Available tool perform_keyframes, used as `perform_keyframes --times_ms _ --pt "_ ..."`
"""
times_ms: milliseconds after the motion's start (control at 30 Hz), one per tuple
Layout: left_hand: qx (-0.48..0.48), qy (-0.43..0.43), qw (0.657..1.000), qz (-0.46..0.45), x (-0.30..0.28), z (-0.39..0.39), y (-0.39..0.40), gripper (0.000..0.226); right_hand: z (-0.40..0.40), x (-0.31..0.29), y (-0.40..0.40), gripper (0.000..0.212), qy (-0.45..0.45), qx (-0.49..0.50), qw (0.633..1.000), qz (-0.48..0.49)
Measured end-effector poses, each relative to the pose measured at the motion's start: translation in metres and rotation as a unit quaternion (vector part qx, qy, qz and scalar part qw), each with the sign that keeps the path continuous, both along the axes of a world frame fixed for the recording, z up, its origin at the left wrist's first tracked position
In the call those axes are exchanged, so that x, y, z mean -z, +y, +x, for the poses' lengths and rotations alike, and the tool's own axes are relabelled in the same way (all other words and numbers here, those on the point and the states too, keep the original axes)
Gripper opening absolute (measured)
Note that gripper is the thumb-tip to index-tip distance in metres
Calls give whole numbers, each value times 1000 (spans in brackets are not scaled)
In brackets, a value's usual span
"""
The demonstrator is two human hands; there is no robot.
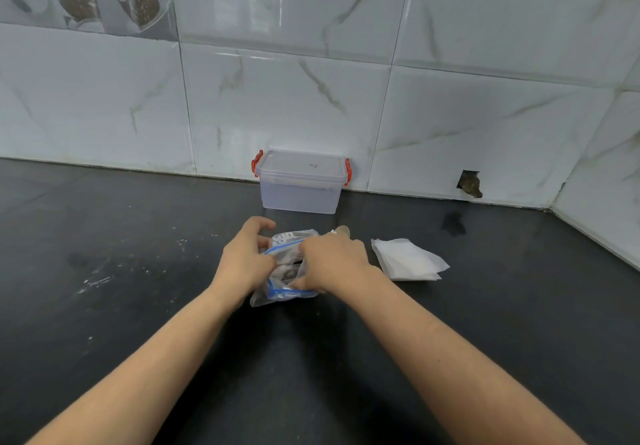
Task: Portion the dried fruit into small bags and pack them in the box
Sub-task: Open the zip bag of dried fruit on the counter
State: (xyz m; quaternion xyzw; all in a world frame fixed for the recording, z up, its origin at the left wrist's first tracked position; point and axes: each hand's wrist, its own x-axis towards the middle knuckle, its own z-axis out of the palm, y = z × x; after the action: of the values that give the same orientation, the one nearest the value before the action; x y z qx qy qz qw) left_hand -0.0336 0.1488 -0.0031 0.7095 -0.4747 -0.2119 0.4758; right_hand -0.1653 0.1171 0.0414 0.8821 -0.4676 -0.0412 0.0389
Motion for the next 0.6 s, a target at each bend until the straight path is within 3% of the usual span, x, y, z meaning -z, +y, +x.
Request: perform_keyframes --times_ms 133,233,333,400,467,600 --pt "-6 -125 992 19 3 -2 0 47 8 5 -2 35 7 22 1000 -12" --pt "26 -124 986 107 -2 -4 -4 36 9 2 -3 30 24 5 1000 17" --pt "6 -150 982 118 1 3 -9 22 -2 -4 0 34 4 -44 997 57" --pt "-44 -206 971 113 4 7 -8 18 -6 -3 3 36 -9 -61 998 -15" --pt "-79 -267 955 104 5 5 -7 15 -5 2 5 24 -31 -60 993 -99" --pt "-81 -306 945 77 3 -6 -6 12 -3 6 6 13 -61 -54 987 -138"
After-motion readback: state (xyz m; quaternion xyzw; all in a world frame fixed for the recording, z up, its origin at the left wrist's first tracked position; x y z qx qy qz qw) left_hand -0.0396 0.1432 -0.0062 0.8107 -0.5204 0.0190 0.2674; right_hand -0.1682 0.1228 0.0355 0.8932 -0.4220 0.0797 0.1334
